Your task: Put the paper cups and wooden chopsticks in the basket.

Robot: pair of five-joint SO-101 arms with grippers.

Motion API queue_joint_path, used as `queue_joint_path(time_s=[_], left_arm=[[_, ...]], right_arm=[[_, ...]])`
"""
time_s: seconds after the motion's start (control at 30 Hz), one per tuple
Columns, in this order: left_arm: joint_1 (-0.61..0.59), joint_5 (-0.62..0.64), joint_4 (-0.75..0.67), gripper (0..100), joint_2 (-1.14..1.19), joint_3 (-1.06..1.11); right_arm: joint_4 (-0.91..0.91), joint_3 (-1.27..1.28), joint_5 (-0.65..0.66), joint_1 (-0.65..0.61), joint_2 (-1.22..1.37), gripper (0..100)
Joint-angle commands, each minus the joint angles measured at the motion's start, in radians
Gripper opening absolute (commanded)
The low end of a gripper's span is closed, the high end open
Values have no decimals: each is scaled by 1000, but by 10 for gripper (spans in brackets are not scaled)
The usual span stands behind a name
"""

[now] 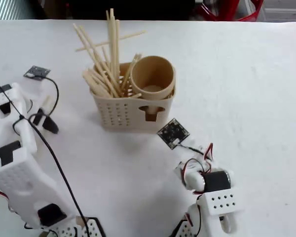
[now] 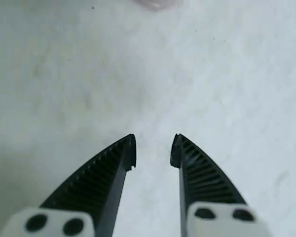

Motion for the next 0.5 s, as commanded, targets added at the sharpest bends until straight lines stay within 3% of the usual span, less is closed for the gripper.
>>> queue_joint_path(time_s=[0.0, 0.47], left_arm=[[-48, -12, 0, 269, -44, -64], [-90, -46, -26, 268, -74, -109]], right_arm=[[-15, -5, 0, -1, -12, 127], [-15, -5, 0, -1, -12, 127]])
